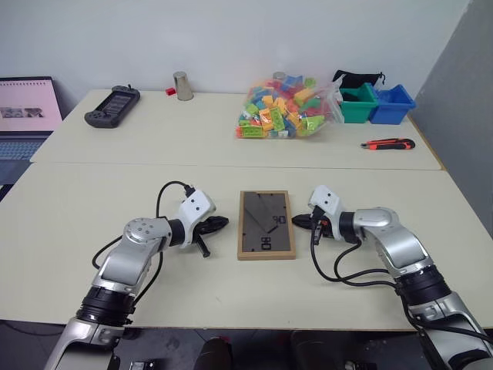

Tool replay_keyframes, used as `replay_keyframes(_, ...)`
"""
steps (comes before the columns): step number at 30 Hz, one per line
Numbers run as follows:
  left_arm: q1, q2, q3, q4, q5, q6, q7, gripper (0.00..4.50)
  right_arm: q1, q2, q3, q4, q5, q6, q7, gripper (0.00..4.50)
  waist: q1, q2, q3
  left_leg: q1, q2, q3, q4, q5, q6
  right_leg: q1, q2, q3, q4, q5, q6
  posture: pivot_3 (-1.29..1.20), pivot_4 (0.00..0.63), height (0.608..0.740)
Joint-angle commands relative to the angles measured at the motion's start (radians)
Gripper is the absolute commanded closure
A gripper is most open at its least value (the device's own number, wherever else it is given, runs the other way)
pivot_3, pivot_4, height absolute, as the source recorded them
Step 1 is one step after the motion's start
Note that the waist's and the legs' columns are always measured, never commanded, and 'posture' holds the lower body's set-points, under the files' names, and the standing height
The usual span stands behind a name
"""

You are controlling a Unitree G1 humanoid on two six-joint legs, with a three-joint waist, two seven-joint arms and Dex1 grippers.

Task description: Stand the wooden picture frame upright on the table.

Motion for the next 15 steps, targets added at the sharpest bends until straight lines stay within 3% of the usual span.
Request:
replay_keyframes(1, 0.009, 0.035, 0.053, -0.059, -0.027, 0.018, -0.006, 4.47, -0.038, 0.039, 0.018, -0.016, 0.009, -0.02, 0.002, 4.5, -0.002, 0.0, 0.0, 0.0, 0.0, 0.0, 0.0, 0.0, 0.0, 0.0, 0.0, 0.0, 0.0, 0.0, 0.0, 0.0, 0.15, 0.74)
replay_keyframes(10, 0.083, 0.151, 0.149, -0.059, -0.072, 0.051, -0.055, 4.47, -0.054, 0.079, 0.04, 0.003, -0.006, -0.031, -0.006, 4.5, -0.003, 0.0, 0.0, 0.0, 0.0, 0.0, 0.0, 0.0, 0.0, 0.0, 0.0, 0.0, 0.0, 0.0, 0.0, 0.0, 0.15, 0.74)
replay_keyframes(15, 0.08, 0.177, 0.226, -0.052, -0.199, 0.205, -0.111, 4.47, -0.07, 0.034, 0.023, 0.041, -0.016, -0.067, 0.018, 4.5, -0.001, 0.0, 0.0, 0.0, 0.0, 0.0, 0.0, 0.0, 0.0, 0.0, 0.0, 0.0, 0.0, 0.0, 0.0, 0.0, 0.15, 0.74)
